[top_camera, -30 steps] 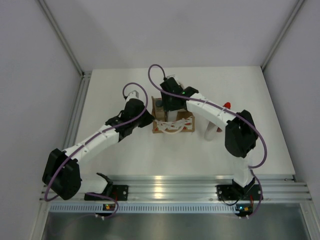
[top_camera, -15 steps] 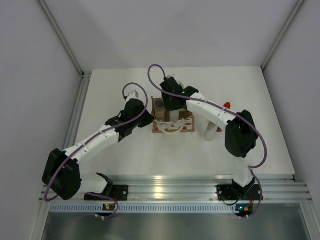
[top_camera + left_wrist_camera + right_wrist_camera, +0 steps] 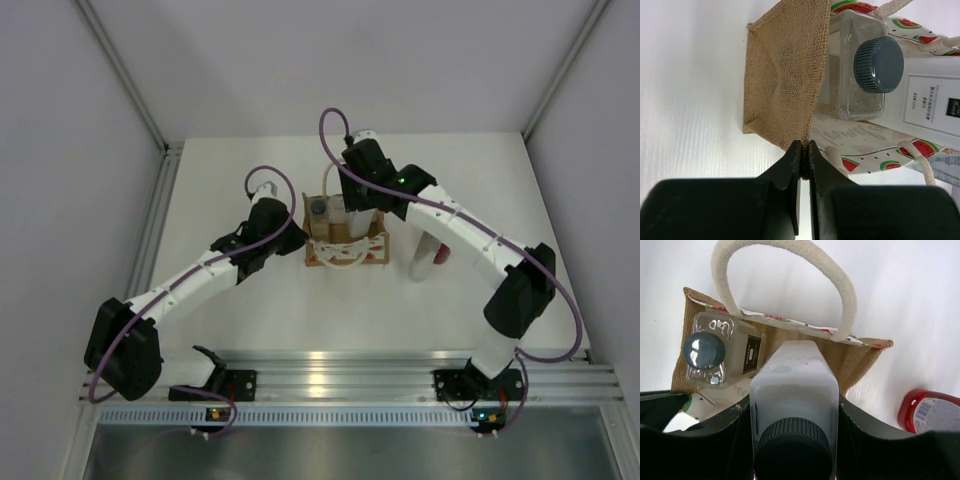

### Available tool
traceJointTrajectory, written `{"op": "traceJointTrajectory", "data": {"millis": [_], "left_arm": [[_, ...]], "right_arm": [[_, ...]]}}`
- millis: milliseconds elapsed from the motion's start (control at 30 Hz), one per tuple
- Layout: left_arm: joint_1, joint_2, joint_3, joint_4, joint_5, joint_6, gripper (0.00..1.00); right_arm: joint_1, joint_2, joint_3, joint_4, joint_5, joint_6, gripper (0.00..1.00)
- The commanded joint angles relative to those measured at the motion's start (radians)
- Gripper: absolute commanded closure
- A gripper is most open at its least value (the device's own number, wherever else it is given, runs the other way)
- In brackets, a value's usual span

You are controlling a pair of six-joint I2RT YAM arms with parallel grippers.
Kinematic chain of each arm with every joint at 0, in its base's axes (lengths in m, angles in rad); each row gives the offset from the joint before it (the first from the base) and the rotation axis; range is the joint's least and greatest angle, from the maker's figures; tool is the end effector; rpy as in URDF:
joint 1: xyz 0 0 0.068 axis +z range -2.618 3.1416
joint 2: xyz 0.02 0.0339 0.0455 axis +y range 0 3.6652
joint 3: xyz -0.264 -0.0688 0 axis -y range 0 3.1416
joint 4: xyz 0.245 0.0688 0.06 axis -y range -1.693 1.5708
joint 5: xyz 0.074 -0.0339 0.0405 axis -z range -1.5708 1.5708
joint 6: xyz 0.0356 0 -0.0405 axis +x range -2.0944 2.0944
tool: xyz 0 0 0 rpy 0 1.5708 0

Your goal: Take the personal care products out of the canvas bag

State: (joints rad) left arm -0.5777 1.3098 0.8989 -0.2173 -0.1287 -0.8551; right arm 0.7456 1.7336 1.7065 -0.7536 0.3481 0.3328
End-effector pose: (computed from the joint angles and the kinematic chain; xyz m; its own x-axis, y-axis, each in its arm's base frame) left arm 0.2445 -0.1539 0.2615 -0.6661 -0.4592 -0.5878 -0.0732 0.8245 -0.5611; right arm 0.2916 0.2527 0.3517 -0.6389 -0.1719 -0.7499 -0.2655 0.9641 0.0052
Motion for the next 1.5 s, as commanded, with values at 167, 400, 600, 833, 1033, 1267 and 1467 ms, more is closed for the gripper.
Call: {"op": "traceJointTrajectory", "data": {"millis": [167,400,600,833,1033,1267,1467], "left_arm": [[-0.002,-0.038,-0.017,0.016,-0.026,-0.004,1.0],[-0.002,-0.021,-0.005,0.016,-0.019,-0.018,1.0],[-0.004,-0.017,0.005,0.015,-0.015,-0.018,1.0],[-0.002,-0.021,0.005,0.016,-0.022,-0.013,1.0],[-0.002,-0.023,0.008,0.016,-0.015,-0.012,1.0],[-0.002,-0.032,0.008,0.016,-0.019,-0.009,1.0],[-0.004,-0.047,0.003,0.016,-0.022,-0.004,1.0]], "right_arm": [[0.012,-0.203,0.12,-0.079,-0.007,-0.055,1.0],[0.012,-0.336,0.163,-0.176,-0.041,-0.081,1.0],[0.012,-0.448,0.064,-0.194,-0.11,-0.084,1.0],[0.014,-0.569,-0.18,-0.133,-0.205,-0.064,1.0],[0.014,-0.623,-0.433,-0.013,-0.244,-0.046,1.0],[0.015,-0.626,-0.677,0.161,-0.273,-0.049,1.0],[0.024,-0.625,-0.794,0.253,-0.218,-0.057,0.93]]}}
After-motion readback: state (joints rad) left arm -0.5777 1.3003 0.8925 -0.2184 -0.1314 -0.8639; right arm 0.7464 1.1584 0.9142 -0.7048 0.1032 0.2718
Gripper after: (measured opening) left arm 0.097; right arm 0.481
